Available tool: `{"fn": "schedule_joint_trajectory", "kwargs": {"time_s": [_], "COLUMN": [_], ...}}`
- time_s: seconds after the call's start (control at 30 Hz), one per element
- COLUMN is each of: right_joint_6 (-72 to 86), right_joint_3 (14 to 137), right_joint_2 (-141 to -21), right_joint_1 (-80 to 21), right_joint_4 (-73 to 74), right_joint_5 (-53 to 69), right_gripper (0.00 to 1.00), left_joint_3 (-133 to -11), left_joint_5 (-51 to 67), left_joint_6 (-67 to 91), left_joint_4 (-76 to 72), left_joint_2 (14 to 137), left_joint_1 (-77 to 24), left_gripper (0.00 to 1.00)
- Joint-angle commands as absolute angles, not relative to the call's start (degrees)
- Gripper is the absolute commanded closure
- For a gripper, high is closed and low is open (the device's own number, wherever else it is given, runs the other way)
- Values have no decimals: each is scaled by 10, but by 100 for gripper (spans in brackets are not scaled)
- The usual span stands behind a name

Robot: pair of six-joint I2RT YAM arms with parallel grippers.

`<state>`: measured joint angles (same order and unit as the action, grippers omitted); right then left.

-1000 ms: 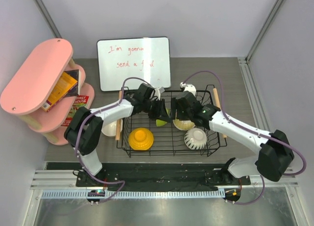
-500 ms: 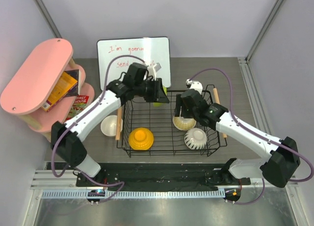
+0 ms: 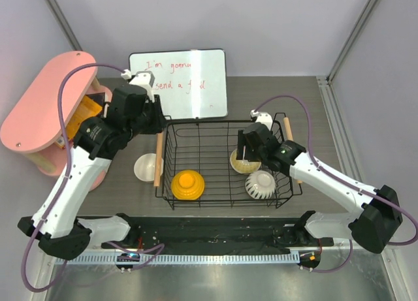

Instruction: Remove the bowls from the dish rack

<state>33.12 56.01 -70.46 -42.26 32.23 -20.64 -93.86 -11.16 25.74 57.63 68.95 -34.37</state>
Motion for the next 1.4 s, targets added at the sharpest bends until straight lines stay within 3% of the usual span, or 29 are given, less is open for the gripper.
{"fn": "schedule_joint_trajectory", "kwargs": {"time_s": [0.0, 0.23, 0.43, 0.9, 1.37], "right_joint_6": [337, 339, 332, 327, 334], "right_joint_3": [558, 545, 533, 507, 499], "right_joint_2": [-683, -682, -687, -694, -699], "right_joint_1": [-422, -420, -419, -406, -403], "right_joint_4": [320, 319, 310, 280, 265], "right_joint_5": [-214, -214, -214, -192, -178], "right_gripper": [28, 28, 28, 28, 28], "left_joint_3": [-965, -917, -921, -1022, -948], "left_joint_5": [-267, -225, -188, -179, -123], "left_joint_6": [208, 207, 222, 213, 236], "left_joint_4": [664, 606, 590, 589, 545], "left_joint_2": [735, 801, 908, 1101, 1174], "left_joint_1": [-301, -175, -124, -113, -105], "left_gripper": [100, 100, 100, 100, 100]}}
